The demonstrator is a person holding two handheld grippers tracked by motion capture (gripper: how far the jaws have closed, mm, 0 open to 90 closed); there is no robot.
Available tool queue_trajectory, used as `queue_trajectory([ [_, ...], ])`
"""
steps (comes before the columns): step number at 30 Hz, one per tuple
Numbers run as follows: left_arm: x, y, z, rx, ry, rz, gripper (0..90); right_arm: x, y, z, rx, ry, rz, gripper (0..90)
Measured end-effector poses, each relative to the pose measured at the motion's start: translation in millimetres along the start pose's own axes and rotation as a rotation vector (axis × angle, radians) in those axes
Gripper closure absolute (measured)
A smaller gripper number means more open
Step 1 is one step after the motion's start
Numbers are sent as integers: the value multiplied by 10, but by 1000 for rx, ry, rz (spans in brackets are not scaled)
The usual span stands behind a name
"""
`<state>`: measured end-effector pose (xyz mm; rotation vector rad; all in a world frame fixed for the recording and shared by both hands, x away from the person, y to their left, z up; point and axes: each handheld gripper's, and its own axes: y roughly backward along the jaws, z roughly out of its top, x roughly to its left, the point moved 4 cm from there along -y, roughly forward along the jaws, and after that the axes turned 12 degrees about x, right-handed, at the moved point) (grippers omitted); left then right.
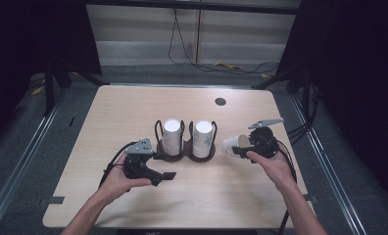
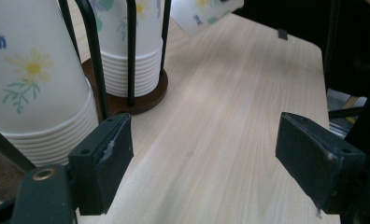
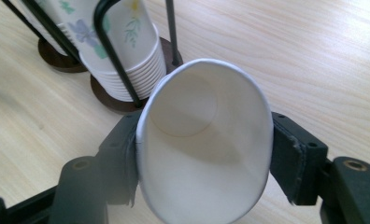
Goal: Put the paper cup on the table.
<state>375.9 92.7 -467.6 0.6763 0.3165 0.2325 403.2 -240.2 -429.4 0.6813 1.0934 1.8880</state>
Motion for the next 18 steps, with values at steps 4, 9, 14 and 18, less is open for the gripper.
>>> queue_trajectory([
  [4,34,-12,-15,15,3,13,192,-60,-42,90,42,-12,-6,337],
  [9,21,0,-4,-6,7,-2,192,-108,-72,182,94,-25,-23,329],
  [14,17,-2,-4,-5,-5,-5,192,-165,-120,241,153,-28,-55,320],
  [18,35,-5,7,-11,0,-2,192,-238,-145,313,189,-44,-77,311],
])
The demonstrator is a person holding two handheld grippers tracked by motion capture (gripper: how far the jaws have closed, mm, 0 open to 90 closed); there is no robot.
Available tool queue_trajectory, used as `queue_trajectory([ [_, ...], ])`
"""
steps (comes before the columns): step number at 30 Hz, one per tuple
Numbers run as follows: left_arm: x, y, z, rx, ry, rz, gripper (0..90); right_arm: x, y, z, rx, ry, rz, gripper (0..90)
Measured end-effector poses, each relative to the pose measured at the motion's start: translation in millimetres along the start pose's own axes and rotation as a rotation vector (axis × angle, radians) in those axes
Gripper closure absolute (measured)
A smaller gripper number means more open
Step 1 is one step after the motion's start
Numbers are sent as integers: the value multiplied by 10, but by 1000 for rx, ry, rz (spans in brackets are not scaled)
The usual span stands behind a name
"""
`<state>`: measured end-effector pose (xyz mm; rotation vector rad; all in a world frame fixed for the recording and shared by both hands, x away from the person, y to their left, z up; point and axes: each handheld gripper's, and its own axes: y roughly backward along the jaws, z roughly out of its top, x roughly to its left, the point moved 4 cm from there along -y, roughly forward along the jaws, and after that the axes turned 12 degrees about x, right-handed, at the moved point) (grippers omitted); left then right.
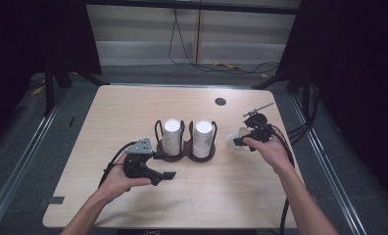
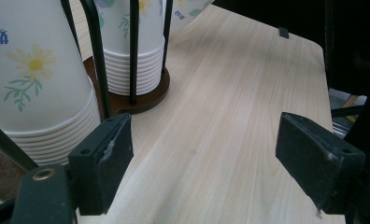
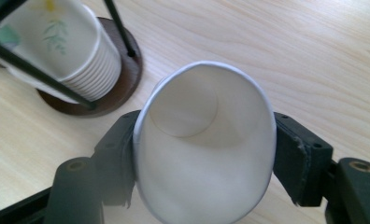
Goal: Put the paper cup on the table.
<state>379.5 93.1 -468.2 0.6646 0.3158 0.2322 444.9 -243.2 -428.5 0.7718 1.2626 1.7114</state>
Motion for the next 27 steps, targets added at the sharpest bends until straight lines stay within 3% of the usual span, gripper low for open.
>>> queue_trajectory([
  [10,23,-21,23,16,3,-5,192,-115,-110,96,135,-20,-29,284],
  [14,21,-29,25,18,1,-12,191,-152,-139,106,142,-48,-58,265],
  [19,13,-16,24,12,-5,-14,191,-158,-230,103,198,-39,-56,251],
  [27,-22,-4,25,14,-20,-16,191,-142,-280,175,182,-61,-73,227],
])
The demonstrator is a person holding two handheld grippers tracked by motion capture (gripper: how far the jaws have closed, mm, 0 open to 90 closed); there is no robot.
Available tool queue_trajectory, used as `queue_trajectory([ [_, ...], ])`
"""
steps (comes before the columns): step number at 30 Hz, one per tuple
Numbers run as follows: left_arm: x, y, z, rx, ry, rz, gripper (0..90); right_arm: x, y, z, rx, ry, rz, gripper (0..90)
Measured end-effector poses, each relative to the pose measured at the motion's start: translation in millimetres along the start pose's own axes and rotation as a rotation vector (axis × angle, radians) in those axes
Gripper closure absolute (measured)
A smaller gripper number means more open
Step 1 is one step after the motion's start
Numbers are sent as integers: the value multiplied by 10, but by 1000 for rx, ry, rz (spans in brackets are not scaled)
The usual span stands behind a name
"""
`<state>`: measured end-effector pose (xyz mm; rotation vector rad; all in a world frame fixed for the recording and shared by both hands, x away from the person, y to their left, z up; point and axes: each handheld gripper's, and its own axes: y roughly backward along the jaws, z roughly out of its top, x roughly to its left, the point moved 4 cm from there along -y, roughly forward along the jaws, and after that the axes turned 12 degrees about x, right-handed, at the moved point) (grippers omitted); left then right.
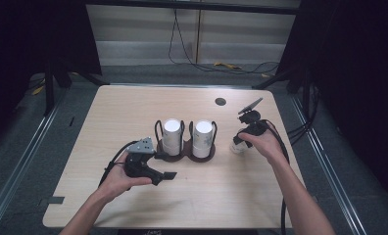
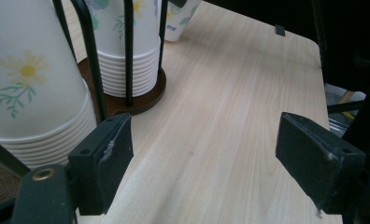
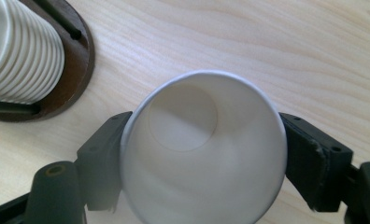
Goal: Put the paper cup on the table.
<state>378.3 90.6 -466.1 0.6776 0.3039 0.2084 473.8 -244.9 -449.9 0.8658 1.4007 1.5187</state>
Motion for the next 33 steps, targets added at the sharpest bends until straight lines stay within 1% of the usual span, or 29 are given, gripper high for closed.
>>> queue_trajectory([
  [3,-10,13,6,-6,-3,-6,191,29,-11,19,-15,-2,-9,216],
  [6,-4,31,7,-12,-2,-5,191,55,-38,31,-30,-9,11,204],
  [10,8,34,-3,-8,2,1,190,72,-122,28,-50,-27,30,184],
  [13,7,29,-4,-7,2,0,190,64,-150,8,-79,-47,41,181],
  [14,5,27,-6,-6,2,0,190,63,-156,0,-94,-41,46,180],
  [17,1,26,-9,-3,0,1,190,69,-164,-35,-122,-48,60,172],
  [20,-1,27,-10,-3,1,3,190,87,-174,-85,-145,-53,59,171],
  [21,-1,27,-12,-2,0,2,190,91,-182,-99,-145,-55,53,170],
  [22,-1,27,-13,-2,1,2,190,94,-193,-123,-157,-48,42,169],
  [23,1,26,-14,0,2,4,190,97,-199,-141,-162,-52,39,169],
  [26,6,16,-18,-3,8,5,190,86,-235,-200,-185,-66,45,169],
  [29,8,16,-22,3,4,6,190,70,-255,-255,-205,-83,48,169],
  [31,15,11,-21,1,10,9,190,80,-258,-286,-209,-87,51,170],
  [33,23,11,-18,-1,16,13,190,81,-259,-319,-215,-92,43,172],
])
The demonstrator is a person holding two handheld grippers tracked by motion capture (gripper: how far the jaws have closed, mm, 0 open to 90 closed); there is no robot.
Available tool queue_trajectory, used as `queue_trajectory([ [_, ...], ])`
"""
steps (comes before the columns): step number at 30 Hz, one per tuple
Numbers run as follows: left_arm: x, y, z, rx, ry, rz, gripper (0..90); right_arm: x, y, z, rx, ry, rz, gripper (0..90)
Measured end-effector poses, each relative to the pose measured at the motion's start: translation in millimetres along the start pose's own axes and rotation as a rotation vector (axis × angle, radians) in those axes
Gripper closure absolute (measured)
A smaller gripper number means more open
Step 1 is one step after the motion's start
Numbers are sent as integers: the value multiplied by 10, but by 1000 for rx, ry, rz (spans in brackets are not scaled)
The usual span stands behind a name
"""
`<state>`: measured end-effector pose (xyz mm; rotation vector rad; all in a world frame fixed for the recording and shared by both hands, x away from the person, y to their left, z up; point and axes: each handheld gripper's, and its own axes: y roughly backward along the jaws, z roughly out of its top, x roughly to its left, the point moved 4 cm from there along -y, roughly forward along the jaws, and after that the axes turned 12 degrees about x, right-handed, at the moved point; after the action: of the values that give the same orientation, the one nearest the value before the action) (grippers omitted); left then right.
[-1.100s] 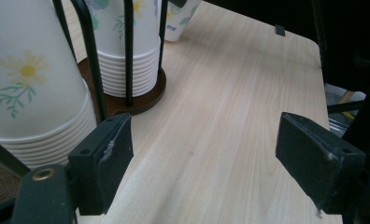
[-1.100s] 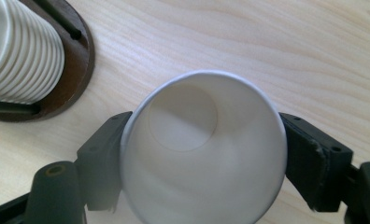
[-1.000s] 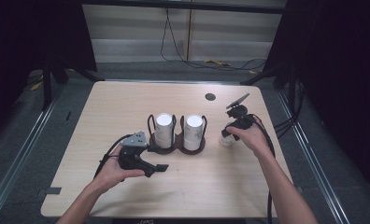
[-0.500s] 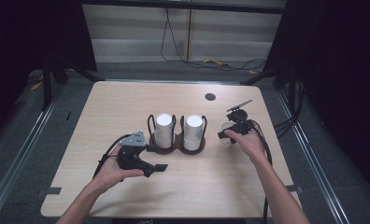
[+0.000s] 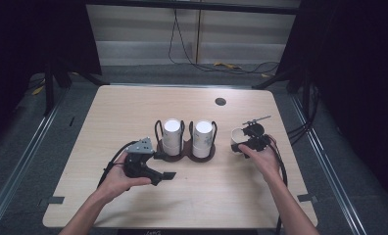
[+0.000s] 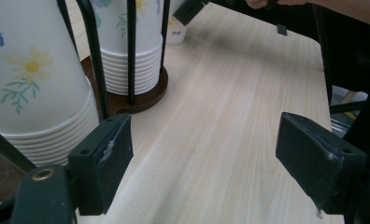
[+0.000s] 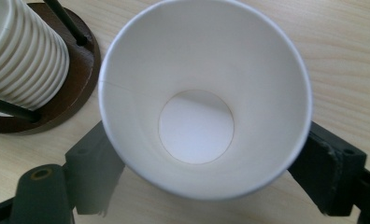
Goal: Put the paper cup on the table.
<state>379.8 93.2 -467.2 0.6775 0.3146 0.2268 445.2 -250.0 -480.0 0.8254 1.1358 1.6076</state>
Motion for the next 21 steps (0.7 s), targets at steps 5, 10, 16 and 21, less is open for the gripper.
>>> queue_trajectory([
  [5,14,9,-8,-1,15,10,190,-5,-3,-82,-11,-10,16,172],
  [10,31,3,-8,7,23,31,190,-4,45,-166,-44,-20,20,175],
  [16,14,2,-28,11,35,42,191,-3,83,-289,-64,-30,29,186],
  [21,13,0,-109,31,54,65,197,3,117,-385,-80,-43,30,192],
])
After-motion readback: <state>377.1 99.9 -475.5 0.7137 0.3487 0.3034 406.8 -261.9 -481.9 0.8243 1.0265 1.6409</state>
